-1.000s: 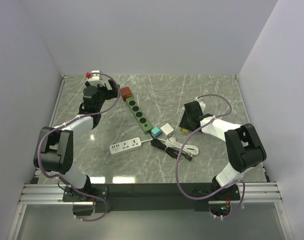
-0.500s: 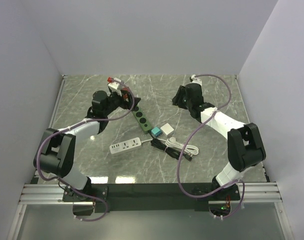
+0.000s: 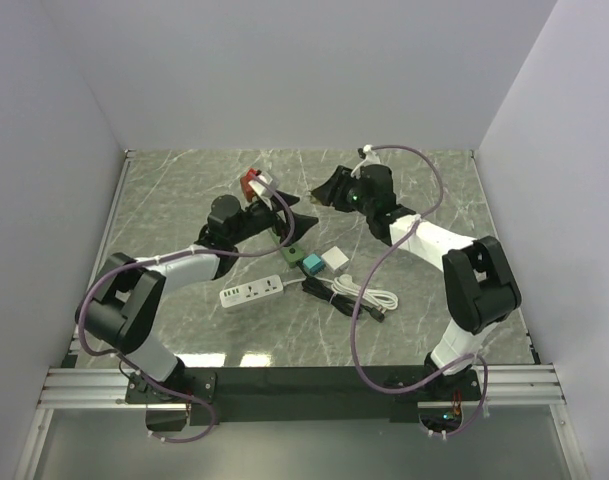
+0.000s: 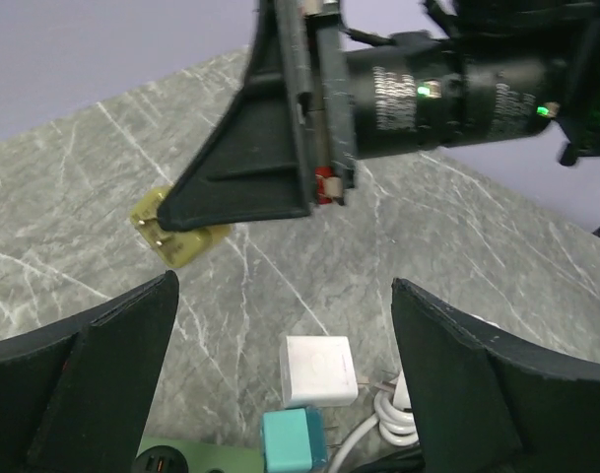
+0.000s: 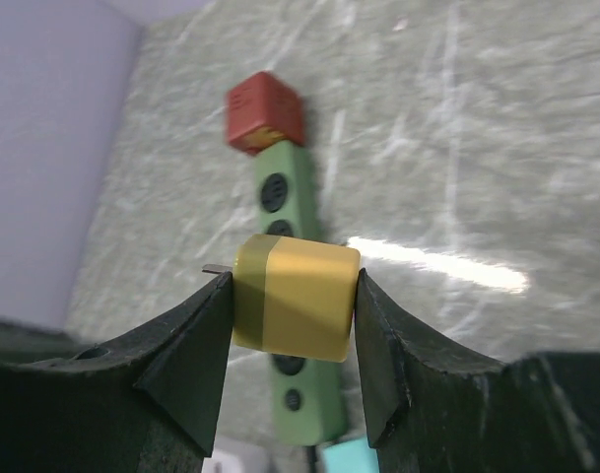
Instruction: Insert the plug
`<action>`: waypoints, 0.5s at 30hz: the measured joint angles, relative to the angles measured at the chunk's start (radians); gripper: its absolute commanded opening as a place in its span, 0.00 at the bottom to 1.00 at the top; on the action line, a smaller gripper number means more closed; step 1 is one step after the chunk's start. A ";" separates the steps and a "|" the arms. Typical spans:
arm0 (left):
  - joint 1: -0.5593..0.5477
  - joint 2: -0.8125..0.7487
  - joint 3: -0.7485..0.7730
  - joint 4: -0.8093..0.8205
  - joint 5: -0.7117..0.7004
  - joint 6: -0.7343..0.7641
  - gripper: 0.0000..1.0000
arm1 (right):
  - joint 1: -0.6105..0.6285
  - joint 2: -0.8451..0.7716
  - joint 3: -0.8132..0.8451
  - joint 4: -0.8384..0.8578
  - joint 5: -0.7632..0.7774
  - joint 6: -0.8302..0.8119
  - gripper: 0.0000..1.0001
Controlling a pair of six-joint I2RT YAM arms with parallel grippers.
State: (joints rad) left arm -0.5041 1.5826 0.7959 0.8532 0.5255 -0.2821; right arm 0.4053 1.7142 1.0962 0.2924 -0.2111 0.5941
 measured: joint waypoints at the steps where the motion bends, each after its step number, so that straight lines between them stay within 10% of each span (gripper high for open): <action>1: 0.000 0.003 0.000 0.002 -0.004 -0.003 0.95 | 0.006 -0.006 -0.009 0.016 -0.009 0.010 0.00; 15: -0.065 0.019 -0.008 0.025 -0.244 -0.008 0.91 | 0.062 -0.065 -0.092 0.176 -0.073 0.112 0.00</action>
State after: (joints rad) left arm -0.5690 1.6016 0.7879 0.8783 0.2813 -0.2901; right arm 0.4671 1.6493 1.0042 0.4686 -0.2840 0.7063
